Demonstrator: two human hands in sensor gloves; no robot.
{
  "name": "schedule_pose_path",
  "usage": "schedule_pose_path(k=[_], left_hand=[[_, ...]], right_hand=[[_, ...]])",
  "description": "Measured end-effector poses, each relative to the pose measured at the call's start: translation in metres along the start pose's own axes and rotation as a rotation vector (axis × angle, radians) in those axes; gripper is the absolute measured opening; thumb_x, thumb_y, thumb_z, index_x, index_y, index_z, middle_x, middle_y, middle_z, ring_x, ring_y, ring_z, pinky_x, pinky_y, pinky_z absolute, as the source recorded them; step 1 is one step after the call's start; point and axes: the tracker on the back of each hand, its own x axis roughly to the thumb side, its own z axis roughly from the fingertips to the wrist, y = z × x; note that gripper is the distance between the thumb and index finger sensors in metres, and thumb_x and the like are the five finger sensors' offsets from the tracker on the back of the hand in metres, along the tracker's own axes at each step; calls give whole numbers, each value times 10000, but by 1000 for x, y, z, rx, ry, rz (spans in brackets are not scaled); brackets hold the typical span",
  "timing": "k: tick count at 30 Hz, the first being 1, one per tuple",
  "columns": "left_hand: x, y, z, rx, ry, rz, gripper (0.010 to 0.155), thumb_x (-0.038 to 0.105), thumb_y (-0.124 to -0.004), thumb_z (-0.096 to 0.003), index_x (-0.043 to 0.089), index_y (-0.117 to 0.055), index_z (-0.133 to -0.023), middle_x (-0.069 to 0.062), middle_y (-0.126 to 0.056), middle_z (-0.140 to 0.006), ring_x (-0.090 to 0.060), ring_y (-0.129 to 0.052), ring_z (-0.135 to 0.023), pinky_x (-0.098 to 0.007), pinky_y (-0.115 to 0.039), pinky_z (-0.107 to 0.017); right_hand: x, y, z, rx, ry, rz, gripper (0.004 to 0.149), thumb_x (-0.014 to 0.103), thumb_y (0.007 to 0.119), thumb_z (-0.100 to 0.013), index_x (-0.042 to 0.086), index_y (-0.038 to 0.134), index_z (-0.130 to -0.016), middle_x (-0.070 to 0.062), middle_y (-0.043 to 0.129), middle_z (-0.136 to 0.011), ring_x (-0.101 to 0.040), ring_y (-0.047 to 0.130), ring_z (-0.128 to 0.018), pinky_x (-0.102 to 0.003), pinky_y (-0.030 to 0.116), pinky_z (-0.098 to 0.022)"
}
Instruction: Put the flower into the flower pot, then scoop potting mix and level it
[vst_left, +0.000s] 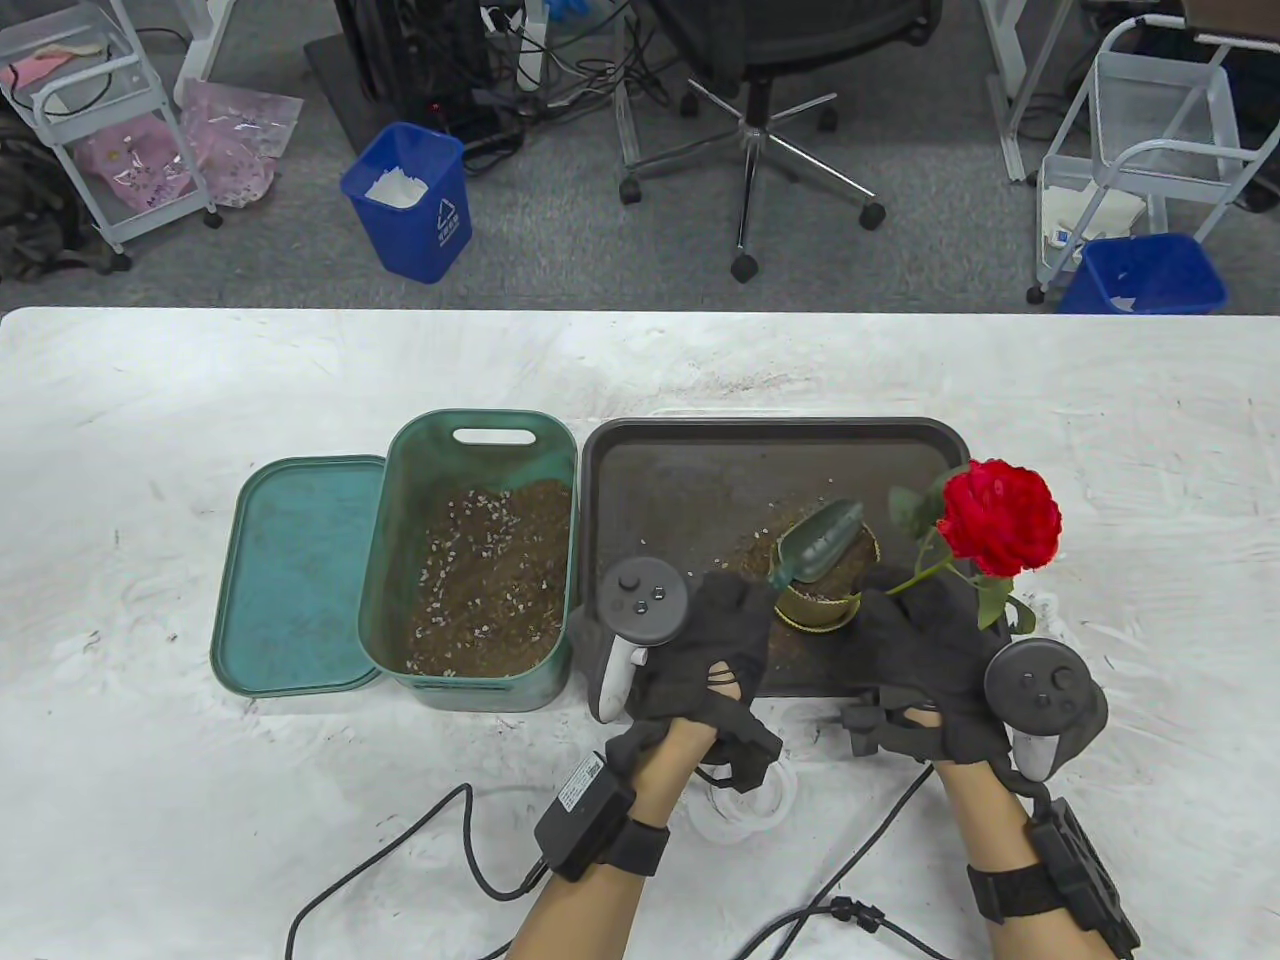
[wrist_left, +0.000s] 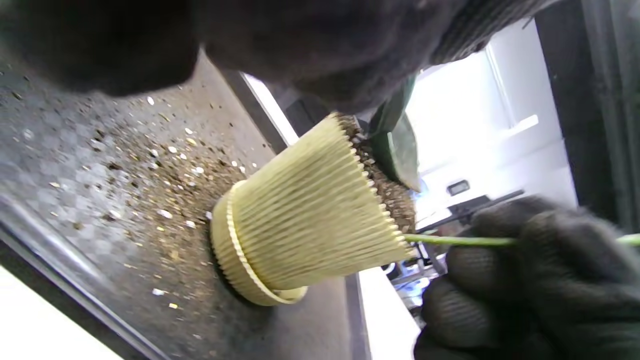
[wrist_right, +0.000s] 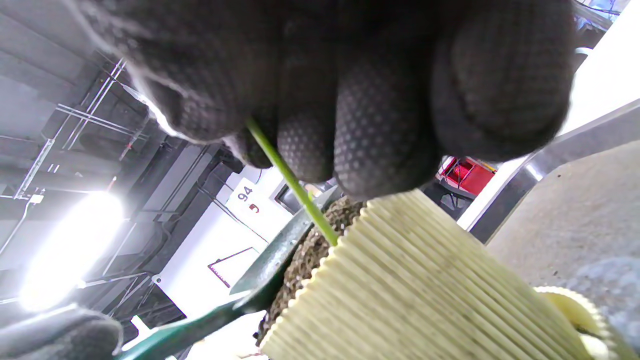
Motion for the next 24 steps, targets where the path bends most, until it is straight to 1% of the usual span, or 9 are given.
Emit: schedule_pose_path(k=[2,6,8,12,15,17,20,22,24], left_hand=[[0,1,0,6,-4,8,458,543,-665,-463,210,-811,-743,147,-962,-382,13,-974,6,-238,-945,-107],[0,0,0,-20,-70,142,460,536,-657,-478,199,-800,-757,143,-958,-399,13,-977,-12,-238,-946,-127],[4,-1,1,-26,-94,101,461,538,-663,-477,199,-801,-757,142,-959,-398,11,-978,-12,-240,-946,-128],[8,-8,4,25,-84,-38,458,542,-687,-464,201,-825,-736,140,-968,-371,9,-974,12,-244,-947,-108],[13,-7,6,46,-107,-85,457,545,-691,-462,205,-829,-733,139,-970,-367,7,-974,15,-245,-947,-106],[11,-3,6,59,-108,-40,460,542,-673,-470,202,-815,-746,147,-965,-383,18,-978,1,-233,-951,-122],[-1,8,4,71,-43,157,464,536,-662,-481,193,-796,-763,141,-958,-403,13,-981,-16,-240,-950,-136],[-9,11,1,72,-28,206,468,535,-653,-481,192,-787,-770,139,-955,-412,9,-982,-25,-243,-949,-144],[-15,10,-1,69,11,202,469,533,-654,-480,188,-788,-768,137,-957,-408,9,-982,-20,-244,-949,-139]], right_hand=[[0,0,0,0,0,-1,376,322,865,-355,183,911,-701,-135,1013,-635,-342,1046,-393,-501,928,-272],[0,0,0,0,0,-1,376,322,865,-355,183,911,-701,-134,1012,-636,-342,1045,-394,-502,927,-271],[0,0,0,0,1,-3,376,322,865,-355,183,911,-701,-134,1012,-635,-342,1045,-394,-501,928,-271],[0,0,0,-1,0,-1,375,322,865,-354,184,911,-700,-134,1012,-636,-341,1046,-394,-500,928,-272],[0,0,0,-1,1,-2,374,323,864,-355,184,912,-700,-133,1012,-635,-342,1045,-393,-501,928,-271],[0,0,0,-1,0,-1,377,324,864,-354,183,911,-701,-134,1013,-634,-341,1046,-394,-500,928,-272],[0,0,0,-1,0,-3,376,323,864,-355,183,911,-701,-133,1012,-635,-341,1045,-393,-500,928,-271],[0,0,0,0,1,-4,377,325,863,-355,183,911,-701,-133,1012,-635,-341,1045,-394,-500,928,-271],[0,0,0,0,0,-4,377,326,863,-355,185,911,-701,-133,1012,-635,-340,1046,-393,-499,929,-270]])
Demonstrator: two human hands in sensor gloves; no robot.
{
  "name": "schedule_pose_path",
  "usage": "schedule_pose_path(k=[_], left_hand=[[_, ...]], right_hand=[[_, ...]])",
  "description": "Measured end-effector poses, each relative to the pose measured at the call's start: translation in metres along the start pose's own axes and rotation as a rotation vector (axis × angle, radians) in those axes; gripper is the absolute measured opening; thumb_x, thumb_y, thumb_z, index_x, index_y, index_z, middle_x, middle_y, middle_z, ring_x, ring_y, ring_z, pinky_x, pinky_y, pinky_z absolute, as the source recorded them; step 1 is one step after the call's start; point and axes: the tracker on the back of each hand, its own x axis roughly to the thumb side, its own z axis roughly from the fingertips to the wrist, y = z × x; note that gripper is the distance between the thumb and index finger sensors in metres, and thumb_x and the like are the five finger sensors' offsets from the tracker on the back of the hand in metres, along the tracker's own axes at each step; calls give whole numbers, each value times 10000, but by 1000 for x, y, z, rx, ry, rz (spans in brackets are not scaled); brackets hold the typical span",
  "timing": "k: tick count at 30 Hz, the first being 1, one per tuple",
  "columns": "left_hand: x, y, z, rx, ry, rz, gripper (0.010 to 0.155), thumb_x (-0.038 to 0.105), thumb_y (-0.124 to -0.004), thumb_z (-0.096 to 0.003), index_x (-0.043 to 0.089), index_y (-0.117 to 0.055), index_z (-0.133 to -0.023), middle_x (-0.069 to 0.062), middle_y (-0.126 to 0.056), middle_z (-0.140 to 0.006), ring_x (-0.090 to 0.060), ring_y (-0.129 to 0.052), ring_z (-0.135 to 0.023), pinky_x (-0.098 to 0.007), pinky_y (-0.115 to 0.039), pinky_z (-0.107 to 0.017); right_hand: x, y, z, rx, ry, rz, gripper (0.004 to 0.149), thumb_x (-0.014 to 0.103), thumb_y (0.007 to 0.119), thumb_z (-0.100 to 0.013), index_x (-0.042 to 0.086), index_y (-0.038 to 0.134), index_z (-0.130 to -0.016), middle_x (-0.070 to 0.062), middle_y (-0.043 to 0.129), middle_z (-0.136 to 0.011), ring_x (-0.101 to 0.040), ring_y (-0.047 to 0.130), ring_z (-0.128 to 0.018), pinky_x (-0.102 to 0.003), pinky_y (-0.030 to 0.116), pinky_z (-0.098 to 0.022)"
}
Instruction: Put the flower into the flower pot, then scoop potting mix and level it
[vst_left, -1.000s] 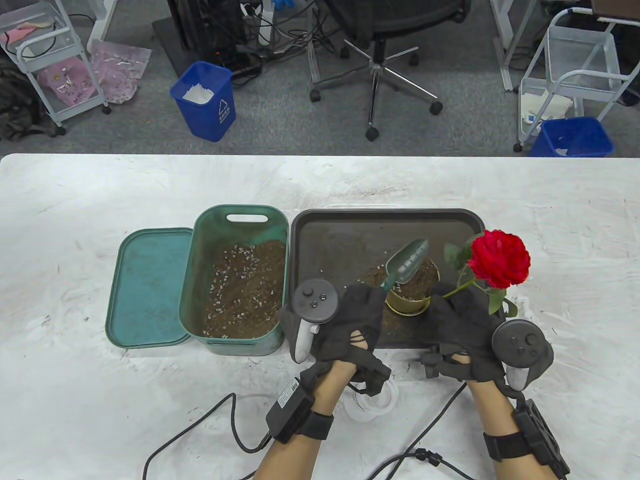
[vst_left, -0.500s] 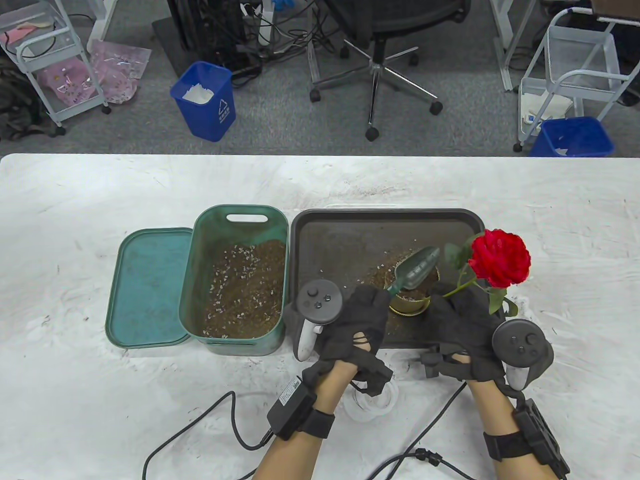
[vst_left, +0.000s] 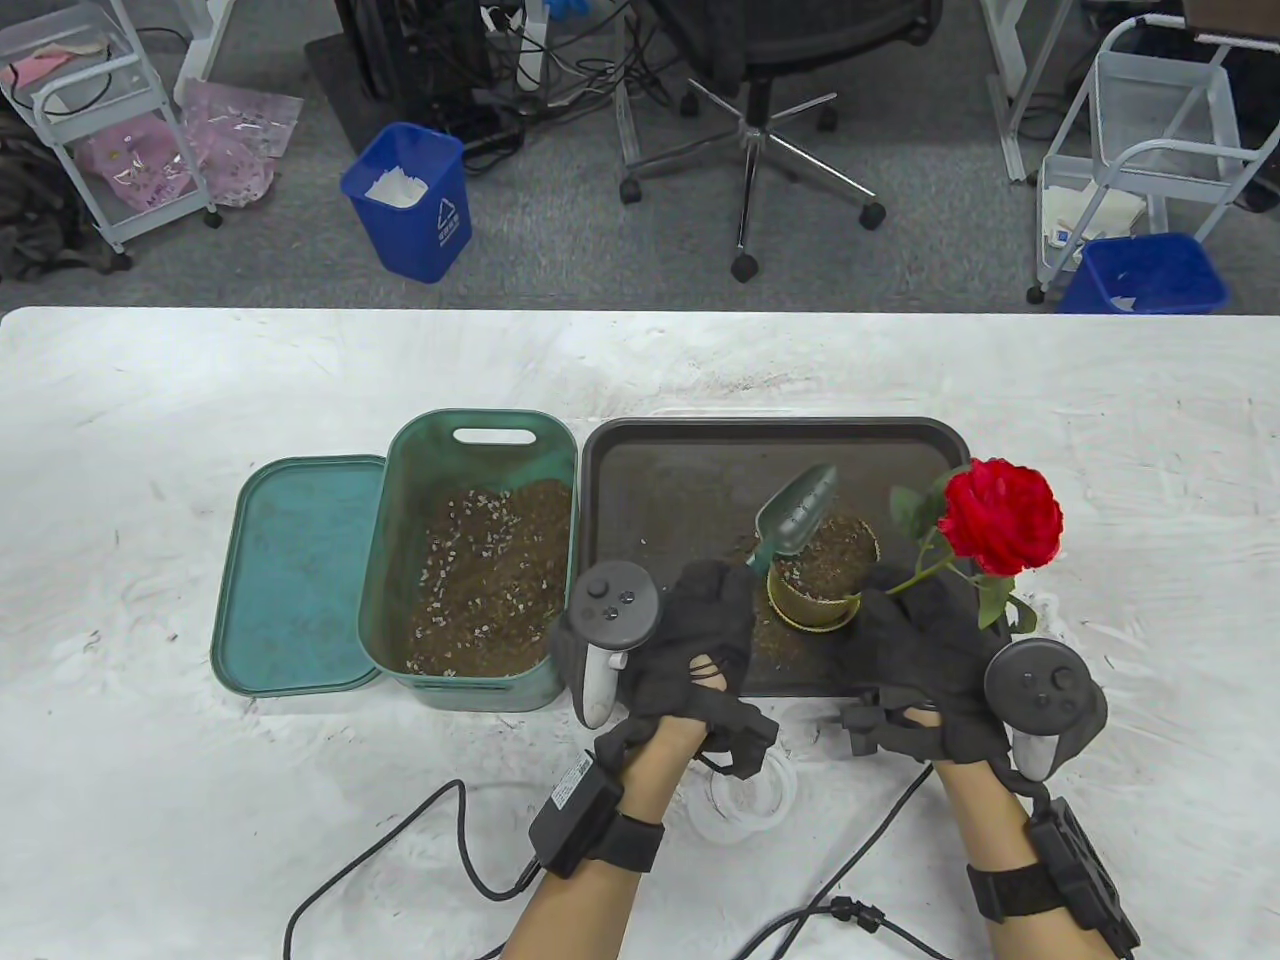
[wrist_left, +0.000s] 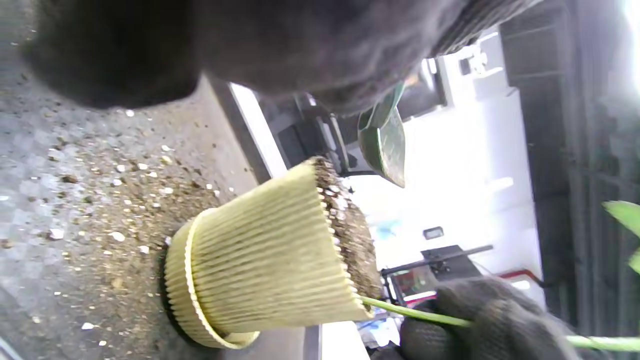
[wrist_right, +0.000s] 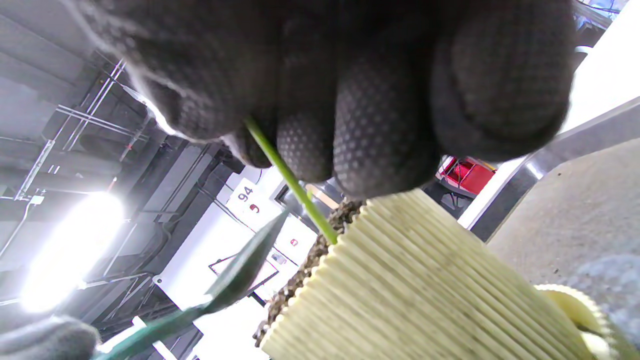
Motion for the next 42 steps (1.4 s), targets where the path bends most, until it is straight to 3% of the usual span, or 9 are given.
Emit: schedule_pose_path(k=[7,10,14,18,22,26,35,38,42], left_hand=[[-2,-5,-1,-52,2,54,471,537,-650,-482,192,-783,-773,144,-955,-417,17,-986,-28,-236,-952,-144],[20,3,5,-99,-68,158,474,532,-661,-484,181,-788,-775,134,-960,-417,9,-990,-26,-241,-953,-145],[71,20,7,-20,-94,-96,475,525,-672,-471,169,-810,-754,132,-970,-383,17,-983,12,-240,-953,-105],[92,24,-4,-14,32,-268,483,513,-681,-453,150,-824,-736,123,-977,-352,11,-976,46,-248,-950,-73],[81,21,-23,-49,166,-309,484,511,-680,-450,146,-826,-731,124,-977,-345,13,-976,52,-247,-950,-66],[67,12,-26,-99,223,-338,483,509,-679,-444,146,-836,-721,123,-979,-328,12,-973,68,-250,-950,-51],[67,10,-23,-151,152,-231,485,518,-652,-461,161,-807,-748,140,-966,-358,23,-976,34,-239,-952,-84],[62,6,-23,-173,199,-259,482,510,-672,-451,149,-832,-728,131,-974,-329,18,-969,63,-245,-949,-56],[53,2,-24,-253,231,-390,505,528,-612,-455,176,-830,-743,150,-964,-310,14,-959,81,-248,-945,-43]], right_hand=[[0,0,0,0,4,-4,376,326,862,-356,185,911,-701,-132,1012,-636,-341,1046,-394,-499,929,-271],[0,-1,0,2,5,-2,376,323,865,-354,184,912,-700,-135,1013,-635,-343,1045,-394,-502,927,-272],[0,-1,0,2,5,-2,376,323,864,-355,183,913,-700,-134,1013,-636,-342,1045,-395,-501,928,-272],[-1,-1,-1,4,10,-8,376,324,864,-355,183,913,-700,-133,1013,-636,-341,1046,-394,-501,928,-271],[-1,-1,-1,6,17,-17,377,324,865,-354,184,912,-701,-133,1013,-635,-342,1046,-394,-501,928,-271],[-1,-1,-1,7,17,-18,376,324,864,-355,183,913,-700,-135,1013,-635,-341,1046,-394,-500,929,-271],[-1,-2,-2,5,20,-19,376,323,864,-355,183,912,-701,-134,1013,-635,-343,1046,-394,-501,928,-271],[-2,-2,-2,5,22,-19,375,323,864,-356,184,912,-701,-133,1013,-636,-342,1046,-395,-501,928,-272],[-2,-2,-2,4,21,-18,377,324,864,-355,182,912,-701,-133,1013,-636,-343,1045,-394,-501,928,-272]])
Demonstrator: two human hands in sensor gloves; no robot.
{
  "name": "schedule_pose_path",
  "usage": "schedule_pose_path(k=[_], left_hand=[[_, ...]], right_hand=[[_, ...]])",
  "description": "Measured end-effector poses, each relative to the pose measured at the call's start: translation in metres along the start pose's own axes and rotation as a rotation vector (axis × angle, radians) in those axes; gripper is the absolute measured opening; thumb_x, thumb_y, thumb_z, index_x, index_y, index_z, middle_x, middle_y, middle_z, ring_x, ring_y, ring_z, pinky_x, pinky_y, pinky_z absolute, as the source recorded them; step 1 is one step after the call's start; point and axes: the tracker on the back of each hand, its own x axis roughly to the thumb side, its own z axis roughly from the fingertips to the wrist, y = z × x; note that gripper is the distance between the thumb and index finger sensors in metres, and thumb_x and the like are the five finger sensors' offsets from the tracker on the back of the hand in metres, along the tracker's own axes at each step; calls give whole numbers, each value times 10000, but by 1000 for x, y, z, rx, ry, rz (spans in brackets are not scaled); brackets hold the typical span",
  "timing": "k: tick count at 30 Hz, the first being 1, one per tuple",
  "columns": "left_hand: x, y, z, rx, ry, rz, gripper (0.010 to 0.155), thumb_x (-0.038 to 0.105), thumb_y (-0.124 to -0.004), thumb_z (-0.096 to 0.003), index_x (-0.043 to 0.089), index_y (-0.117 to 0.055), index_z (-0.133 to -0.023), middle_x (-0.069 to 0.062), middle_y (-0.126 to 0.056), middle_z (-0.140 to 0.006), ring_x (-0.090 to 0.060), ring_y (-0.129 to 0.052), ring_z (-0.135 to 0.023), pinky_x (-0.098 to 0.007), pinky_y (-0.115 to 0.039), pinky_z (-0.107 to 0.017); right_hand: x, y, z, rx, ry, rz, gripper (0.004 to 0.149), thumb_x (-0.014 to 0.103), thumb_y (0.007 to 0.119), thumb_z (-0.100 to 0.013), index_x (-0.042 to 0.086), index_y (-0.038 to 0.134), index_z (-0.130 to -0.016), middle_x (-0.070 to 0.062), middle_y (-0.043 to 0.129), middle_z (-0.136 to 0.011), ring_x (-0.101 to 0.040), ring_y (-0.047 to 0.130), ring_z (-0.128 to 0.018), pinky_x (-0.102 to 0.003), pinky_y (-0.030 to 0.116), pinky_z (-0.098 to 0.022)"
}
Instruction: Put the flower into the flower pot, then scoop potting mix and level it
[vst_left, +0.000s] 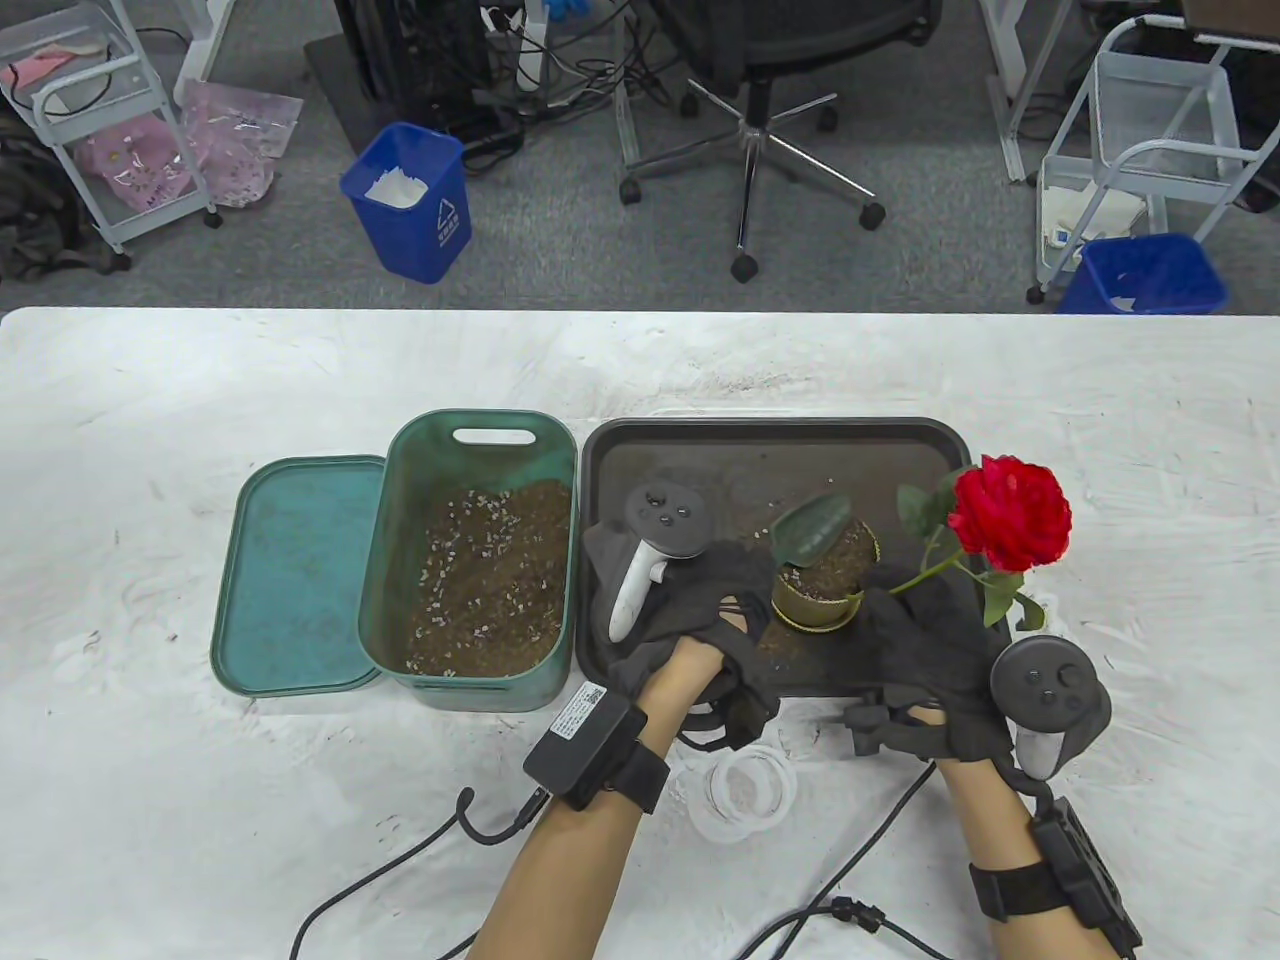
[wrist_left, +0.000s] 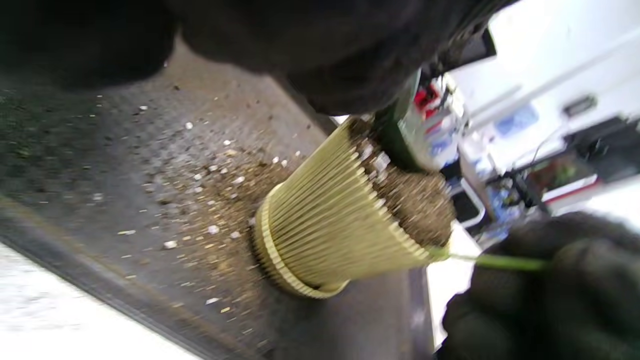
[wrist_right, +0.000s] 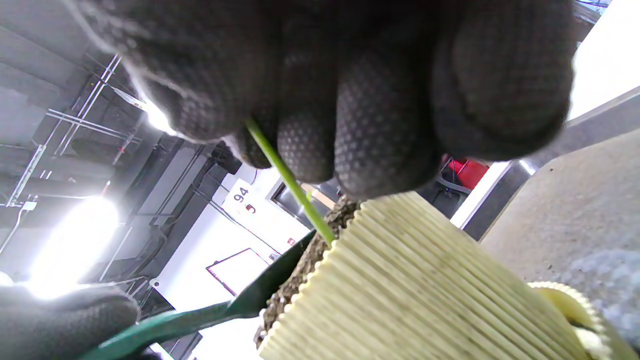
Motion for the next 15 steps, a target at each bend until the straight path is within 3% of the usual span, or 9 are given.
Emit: schedule_pose_path(k=[5,7,8,10,12,15], left_hand=[[7,1,6,47,-89,37,505,510,-615,-456,151,-816,-749,155,-956,-328,16,-966,54,-245,-948,-69],[8,0,5,-28,-127,112,504,508,-611,-466,148,-803,-760,153,-952,-342,13,-967,40,-249,-947,-82],[9,-2,5,-50,-110,95,503,506,-616,-465,144,-807,-756,149,-953,-338,9,-968,43,-252,-946,-79],[11,-5,4,1,-70,-51,497,511,-625,-451,158,-833,-733,151,-959,-305,8,-960,72,-256,-943,-52],[14,-8,3,-41,-66,-139,496,523,-594,-452,186,-822,-736,158,-952,-315,7,-962,63,-258,-943,-59],[15,-11,5,-17,-112,-185,496,523,-581,-453,193,-800,-750,163,-947,-336,5,-968,44,-257,-945,-78]], right_hand=[[0,0,0,0,1,1,376,323,865,-354,183,913,-700,-134,1014,-635,-343,1046,-393,-502,927,-272],[0,0,0,0,0,1,376,323,865,-355,182,913,-700,-134,1013,-636,-343,1045,-394,-501,927,-272],[0,0,0,0,-1,2,376,324,864,-355,183,913,-700,-134,1013,-635,-344,1045,-394,-501,928,-272],[0,0,0,-1,-2,4,375,322,864,-355,183,913,-700,-135,1013,-636,-343,1046,-394,-502,927,-271],[-1,0,0,-1,0,2,376,323,864,-355,181,913,-700,-134,1013,-635,-344,1045,-394,-502,927,-272],[-1,0,0,-2,1,2,377,323,864,-355,181,912,-701,-135,1013,-636,-343,1045,-394,-502,927,-272]])
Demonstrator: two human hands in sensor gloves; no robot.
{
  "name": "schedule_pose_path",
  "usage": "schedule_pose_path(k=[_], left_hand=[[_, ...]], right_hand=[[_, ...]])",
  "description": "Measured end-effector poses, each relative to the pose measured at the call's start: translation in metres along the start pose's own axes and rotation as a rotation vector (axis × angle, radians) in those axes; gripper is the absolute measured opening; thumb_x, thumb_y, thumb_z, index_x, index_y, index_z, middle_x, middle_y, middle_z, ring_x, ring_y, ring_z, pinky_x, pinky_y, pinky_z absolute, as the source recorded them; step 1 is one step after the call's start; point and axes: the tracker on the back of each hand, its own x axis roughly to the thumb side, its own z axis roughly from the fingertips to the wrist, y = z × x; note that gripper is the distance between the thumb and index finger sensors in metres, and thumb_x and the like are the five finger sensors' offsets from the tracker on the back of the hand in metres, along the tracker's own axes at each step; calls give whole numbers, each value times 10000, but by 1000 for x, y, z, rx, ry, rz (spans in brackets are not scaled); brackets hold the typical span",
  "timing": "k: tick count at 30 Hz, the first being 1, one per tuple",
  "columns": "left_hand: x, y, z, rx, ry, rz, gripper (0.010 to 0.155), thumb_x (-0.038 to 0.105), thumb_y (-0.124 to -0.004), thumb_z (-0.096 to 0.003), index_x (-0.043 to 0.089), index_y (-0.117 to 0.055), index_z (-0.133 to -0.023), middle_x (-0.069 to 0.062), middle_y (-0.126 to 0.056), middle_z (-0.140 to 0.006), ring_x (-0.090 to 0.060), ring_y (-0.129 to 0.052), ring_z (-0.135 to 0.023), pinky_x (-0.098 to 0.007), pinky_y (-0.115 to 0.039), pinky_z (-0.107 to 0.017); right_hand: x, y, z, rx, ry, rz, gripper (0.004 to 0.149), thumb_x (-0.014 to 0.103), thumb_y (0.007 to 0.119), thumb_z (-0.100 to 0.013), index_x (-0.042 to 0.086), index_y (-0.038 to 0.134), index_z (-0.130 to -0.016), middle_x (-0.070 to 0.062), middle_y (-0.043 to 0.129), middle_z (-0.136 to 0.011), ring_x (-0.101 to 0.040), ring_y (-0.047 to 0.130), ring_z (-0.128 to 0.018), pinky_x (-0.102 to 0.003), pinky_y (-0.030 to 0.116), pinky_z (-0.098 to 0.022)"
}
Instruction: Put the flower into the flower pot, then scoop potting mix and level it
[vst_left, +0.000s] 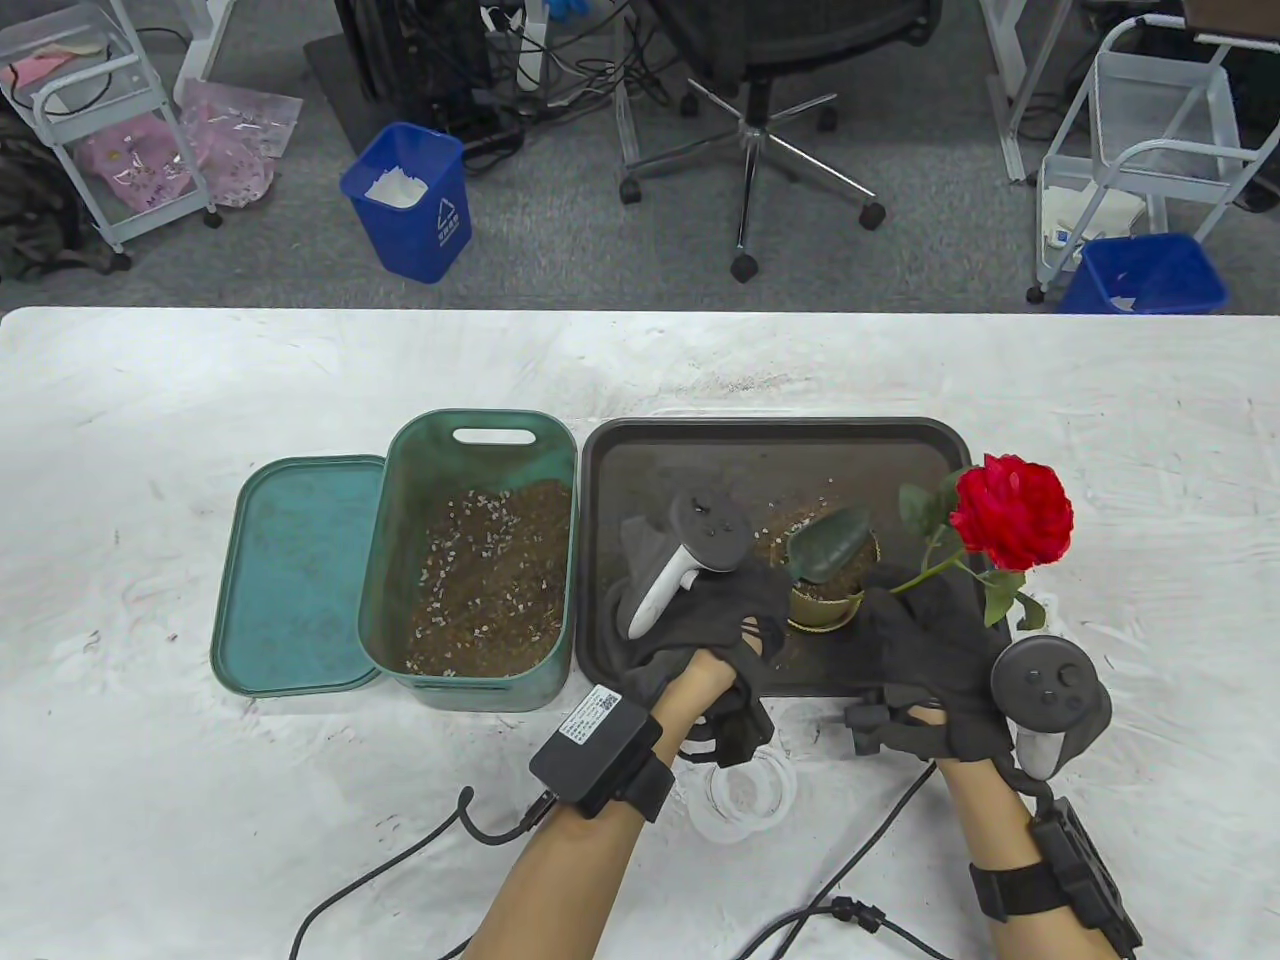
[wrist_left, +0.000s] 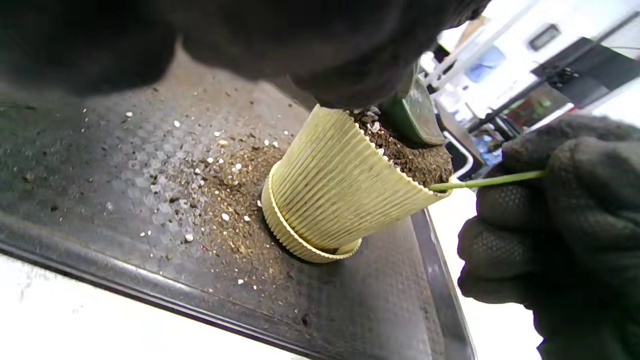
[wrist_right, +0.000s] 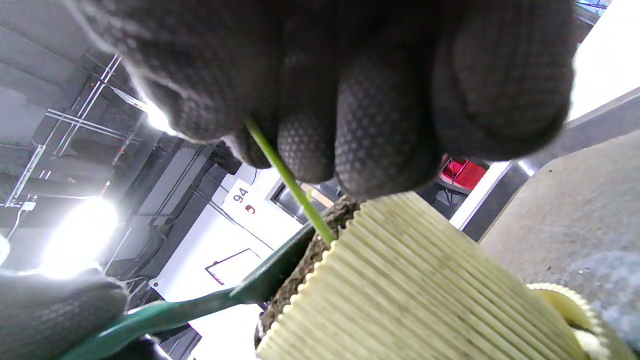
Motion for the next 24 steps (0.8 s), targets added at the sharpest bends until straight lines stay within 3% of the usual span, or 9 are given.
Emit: schedule_pose_path(k=[3,5,8,12,15,18,21,24], left_hand=[[-5,-3,5,50,-62,112,498,517,-590,-456,174,-791,-755,167,-946,-340,10,-967,40,-251,-945,-83],[-6,-8,4,5,-101,155,498,517,-597,-458,170,-797,-754,161,-948,-339,4,-968,40,-257,-945,-85],[2,-13,6,43,-84,-31,493,523,-593,-450,189,-812,-740,161,-951,-326,-2,-967,50,-263,-944,-75],[10,-10,11,76,-108,-88,495,523,-598,-451,184,-812,-744,164,-953,-332,1,-973,43,-258,-947,-85],[3,0,20,169,-113,81,497,522,-602,-455,177,-810,-747,166,-953,-336,4,-975,38,-254,-949,-90],[-15,3,21,159,-51,213,498,516,-597,-461,169,-800,-754,161,-952,-344,2,-976,35,-257,-949,-90],[-30,-9,13,110,18,155,496,518,-588,-458,178,-796,-753,163,-950,-345,4,-977,34,-256,-949,-89],[-33,-15,10,108,-7,203,494,522,-573,-461,190,-780,-763,166,-944,-361,3,-980,18,-255,-950,-104]], right_hand=[[0,0,0,1,-4,3,376,323,864,-355,182,912,-701,-134,1013,-636,-343,1045,-394,-503,927,-272],[0,0,0,1,-5,4,377,323,864,-356,182,912,-701,-135,1012,-636,-343,1045,-394,-502,927,-273],[0,0,0,0,-4,6,376,324,864,-355,182,913,-700,-133,1013,-635,-343,1045,-394,-502,927,-272],[0,0,0,0,-4,5,376,324,864,-355,182,913,-700,-134,1013,-635,-343,1046,-393,-502,928,-271],[0,0,0,0,-4,5,376,323,865,-355,183,913,-700,-135,1013,-634,-344,1045,-394,-501,928,-272],[0,0,0,1,-3,4,376,323,864,-356,181,913,-701,-135,1012,-636,-343,1046,-392,-502,928,-270],[0,1,0,2,-5,3,376,323,865,-355,182,913,-700,-135,1013,-635,-342,1046,-393,-501,928,-271],[-1,0,0,2,-5,4,376,323,865,-355,181,914,-700,-134,1013,-635,-342,1046,-393,-501,928,-271]])
